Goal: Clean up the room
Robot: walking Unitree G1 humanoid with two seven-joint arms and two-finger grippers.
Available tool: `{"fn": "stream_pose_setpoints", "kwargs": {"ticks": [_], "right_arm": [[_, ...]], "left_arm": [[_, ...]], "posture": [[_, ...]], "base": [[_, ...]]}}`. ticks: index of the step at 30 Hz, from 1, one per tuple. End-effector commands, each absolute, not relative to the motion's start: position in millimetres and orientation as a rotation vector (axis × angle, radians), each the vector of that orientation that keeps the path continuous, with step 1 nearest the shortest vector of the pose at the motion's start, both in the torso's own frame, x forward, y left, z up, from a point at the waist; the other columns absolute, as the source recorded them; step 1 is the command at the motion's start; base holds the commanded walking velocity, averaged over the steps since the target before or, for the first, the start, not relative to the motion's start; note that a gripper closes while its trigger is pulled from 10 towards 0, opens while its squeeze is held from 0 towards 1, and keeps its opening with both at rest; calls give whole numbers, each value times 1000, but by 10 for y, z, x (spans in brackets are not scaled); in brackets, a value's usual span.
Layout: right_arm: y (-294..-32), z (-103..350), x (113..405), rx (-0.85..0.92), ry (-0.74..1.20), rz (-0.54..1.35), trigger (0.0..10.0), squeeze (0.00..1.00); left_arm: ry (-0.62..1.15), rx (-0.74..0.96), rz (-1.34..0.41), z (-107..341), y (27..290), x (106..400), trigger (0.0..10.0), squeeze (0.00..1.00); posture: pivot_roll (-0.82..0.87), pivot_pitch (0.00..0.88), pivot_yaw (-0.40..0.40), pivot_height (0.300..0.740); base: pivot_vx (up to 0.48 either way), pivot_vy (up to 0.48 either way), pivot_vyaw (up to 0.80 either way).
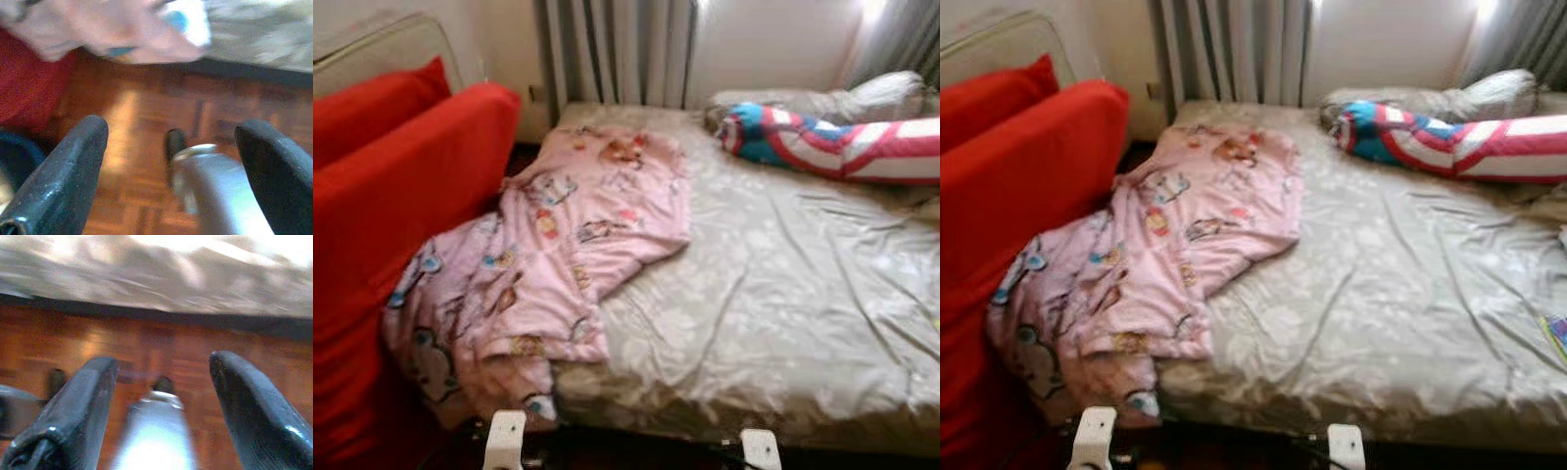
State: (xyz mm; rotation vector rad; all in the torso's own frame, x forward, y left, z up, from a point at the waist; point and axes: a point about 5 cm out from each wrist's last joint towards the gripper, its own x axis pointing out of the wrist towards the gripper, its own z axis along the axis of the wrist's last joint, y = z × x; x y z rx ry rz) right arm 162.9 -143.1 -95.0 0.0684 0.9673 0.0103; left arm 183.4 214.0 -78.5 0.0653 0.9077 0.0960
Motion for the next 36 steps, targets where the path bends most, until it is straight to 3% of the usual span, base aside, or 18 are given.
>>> {"fn": "stream_pose_setpoints", "kwargs": {"ticks": [1, 23, 36], "right_arm": [[-1512, -963, 1593, 55, 976, -6, 10000, 0], [-1510, -953, 1613, 43, 964, 13, 10000, 0], [-1505, -952, 1613, 52, 962, 19, 10000, 0]], "left_arm": [[915, 59, 85, -797, 2086, 1837, 10000, 0], [903, 48, 90, -790, 2082, 1849, 10000, 0], [909, 50, 87, -793, 2081, 1845, 10000, 0]], "posture": [[-3, 24, -37, 738], [-1, 32, -39, 738], [-1, 32, -39, 738]], "base": [[0, 349, 0], [0, 16, 0], [0, 0, 783]]}}
